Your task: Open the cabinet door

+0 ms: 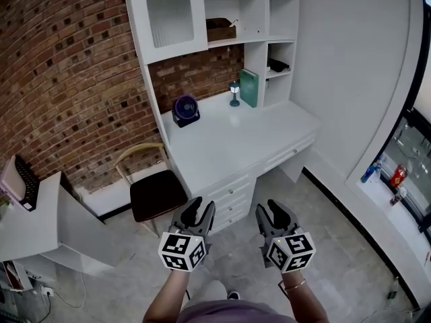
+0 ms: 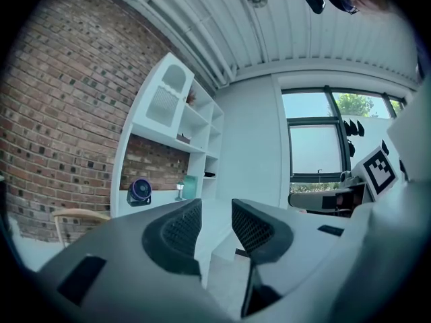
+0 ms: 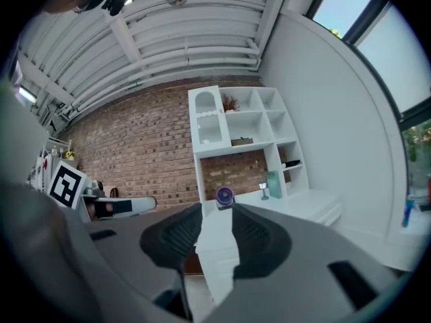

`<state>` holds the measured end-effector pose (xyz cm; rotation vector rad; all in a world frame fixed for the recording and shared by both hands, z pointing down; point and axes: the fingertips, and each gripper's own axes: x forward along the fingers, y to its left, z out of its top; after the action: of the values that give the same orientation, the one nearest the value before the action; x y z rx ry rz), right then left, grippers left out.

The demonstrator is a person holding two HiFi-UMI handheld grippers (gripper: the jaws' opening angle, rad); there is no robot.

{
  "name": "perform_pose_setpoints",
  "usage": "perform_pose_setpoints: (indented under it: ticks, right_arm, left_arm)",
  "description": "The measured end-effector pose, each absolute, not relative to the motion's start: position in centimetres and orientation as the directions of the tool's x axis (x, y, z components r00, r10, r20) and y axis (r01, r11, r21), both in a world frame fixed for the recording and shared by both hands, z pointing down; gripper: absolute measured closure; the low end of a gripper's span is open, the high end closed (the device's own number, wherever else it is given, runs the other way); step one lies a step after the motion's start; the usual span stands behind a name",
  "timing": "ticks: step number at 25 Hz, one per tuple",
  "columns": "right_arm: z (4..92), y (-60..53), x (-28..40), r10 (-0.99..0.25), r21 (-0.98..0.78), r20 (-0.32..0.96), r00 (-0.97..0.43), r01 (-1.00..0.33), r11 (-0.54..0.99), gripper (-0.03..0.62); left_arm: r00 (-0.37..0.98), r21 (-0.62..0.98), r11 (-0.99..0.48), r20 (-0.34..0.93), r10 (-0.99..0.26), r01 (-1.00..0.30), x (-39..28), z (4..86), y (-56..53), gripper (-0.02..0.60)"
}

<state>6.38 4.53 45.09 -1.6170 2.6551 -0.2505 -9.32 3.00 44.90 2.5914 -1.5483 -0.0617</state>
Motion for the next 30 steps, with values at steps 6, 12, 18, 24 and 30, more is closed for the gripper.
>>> perform_pose_setpoints:
  ticks: [6, 12, 18, 24, 30]
  right_arm:
    - [45.2, 1.6, 5.9, -0.875, -0.161, 0.056, -0.481, -0.869, 0.467, 0.448]
    - [44.7, -4.0, 5.2, -0.877, -0.137, 0.045, -0.479, -0.872, 0.469, 0.442]
    - [42.9, -11.6, 3.3, -0.87, -0.111, 0.015, -0.493, -0.865, 0.489, 0.441]
    - [39.7, -18.4, 1.1, -0.864, -0.075, -0.04, -0.501, -0.861, 0.503, 0.441]
    - [37.2, -24.1, -0.3, -0.861, -0.051, -0.078, -0.503, -0.86, 0.507, 0.441]
  left_arm:
    - [0.472, 0.101, -0.467, 0.033, -0.881, -0.878, -9.5, 44.9, -0.1, 0.431]
    - [0.469, 0.077, -0.467, 0.0, -0.883, -0.881, -10.4, 43.8, -6.2, 0.426]
    - [0.453, 0.044, -0.454, -0.033, -0.891, -0.89, -12.3, 41.8, -13.9, 0.419]
    - [0.454, 0.003, -0.455, -0.082, -0.887, -0.89, -14.1, 38.9, -20.6, 0.417]
    - [0.464, -0.034, -0.465, -0.145, -0.874, -0.885, -15.2, 35.3, -25.9, 0.417]
